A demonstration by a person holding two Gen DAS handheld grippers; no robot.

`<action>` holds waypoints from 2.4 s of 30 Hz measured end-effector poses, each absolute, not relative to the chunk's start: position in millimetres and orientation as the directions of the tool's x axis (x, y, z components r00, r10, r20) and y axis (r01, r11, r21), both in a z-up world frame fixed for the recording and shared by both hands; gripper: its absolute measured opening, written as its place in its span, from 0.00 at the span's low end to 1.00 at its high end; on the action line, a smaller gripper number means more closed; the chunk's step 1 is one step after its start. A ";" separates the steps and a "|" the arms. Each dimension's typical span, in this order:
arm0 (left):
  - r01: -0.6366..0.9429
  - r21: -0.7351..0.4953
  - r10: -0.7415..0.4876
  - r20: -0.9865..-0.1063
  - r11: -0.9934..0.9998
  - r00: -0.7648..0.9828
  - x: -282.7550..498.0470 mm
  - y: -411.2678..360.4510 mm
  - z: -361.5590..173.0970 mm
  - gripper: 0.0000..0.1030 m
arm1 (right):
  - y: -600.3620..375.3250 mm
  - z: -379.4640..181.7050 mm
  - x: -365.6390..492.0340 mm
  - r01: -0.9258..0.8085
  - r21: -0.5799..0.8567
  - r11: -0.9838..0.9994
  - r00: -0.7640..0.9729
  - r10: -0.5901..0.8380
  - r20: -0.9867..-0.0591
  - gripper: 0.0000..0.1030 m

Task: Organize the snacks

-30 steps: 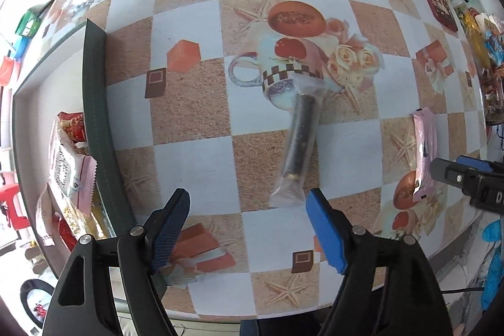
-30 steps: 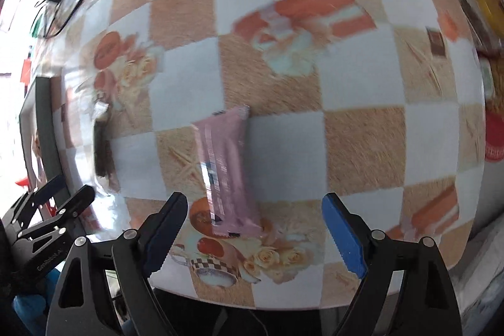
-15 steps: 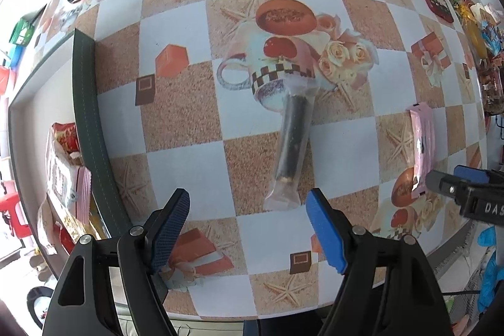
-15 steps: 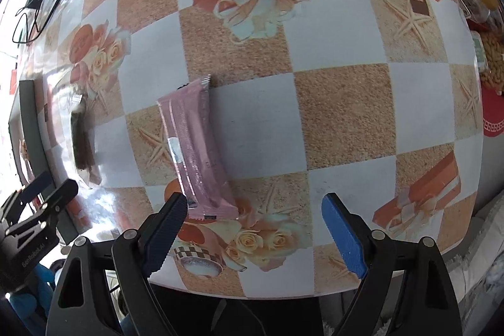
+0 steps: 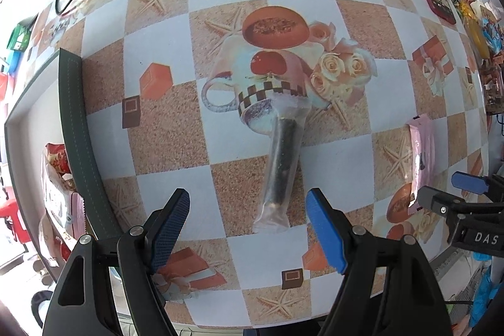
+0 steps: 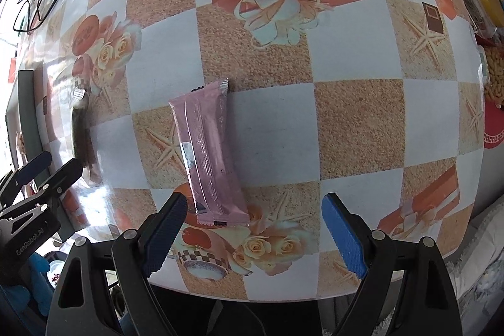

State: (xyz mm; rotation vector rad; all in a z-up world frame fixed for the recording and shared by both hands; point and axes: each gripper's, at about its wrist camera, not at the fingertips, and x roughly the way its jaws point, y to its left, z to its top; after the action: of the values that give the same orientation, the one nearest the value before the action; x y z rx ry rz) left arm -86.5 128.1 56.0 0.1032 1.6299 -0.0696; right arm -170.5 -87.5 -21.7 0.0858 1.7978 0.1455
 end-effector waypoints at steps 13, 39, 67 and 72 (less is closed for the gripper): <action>0.132 0.037 0.047 -0.997 0.991 -0.068 -68.0 108.4 41.2 0.77 | -74.1 -28.6 -164.7 -0.081 0.094 0.992 -0.226 0.073 -0.971 0.86; 0.124 0.007 0.015 -0.998 0.992 -0.064 -56.2 103.7 5.4 1.00 | -33.0 -48.3 -151.6 -0.151 0.028 0.988 -0.220 -0.006 -0.975 1.00; 0.120 0.009 0.016 -0.998 0.993 -0.062 -51.0 100.9 0.4 1.00 | -35.3 -46.6 -153.2 -0.151 0.030 0.988 -0.205 -0.001 -0.979 1.00; 0.121 0.009 0.015 -0.998 0.993 -0.053 -57.8 102.9 6.5 1.00 | -35.4 -47.5 -152.4 -0.151 0.031 0.988 -0.216 -0.003 -0.976 1.00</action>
State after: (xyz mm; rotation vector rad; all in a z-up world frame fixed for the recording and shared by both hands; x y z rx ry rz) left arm -57.8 102.9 6.5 0.1052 1.6222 -0.0865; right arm -152.4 -35.4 -47.5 -0.1136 1.7851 0.1367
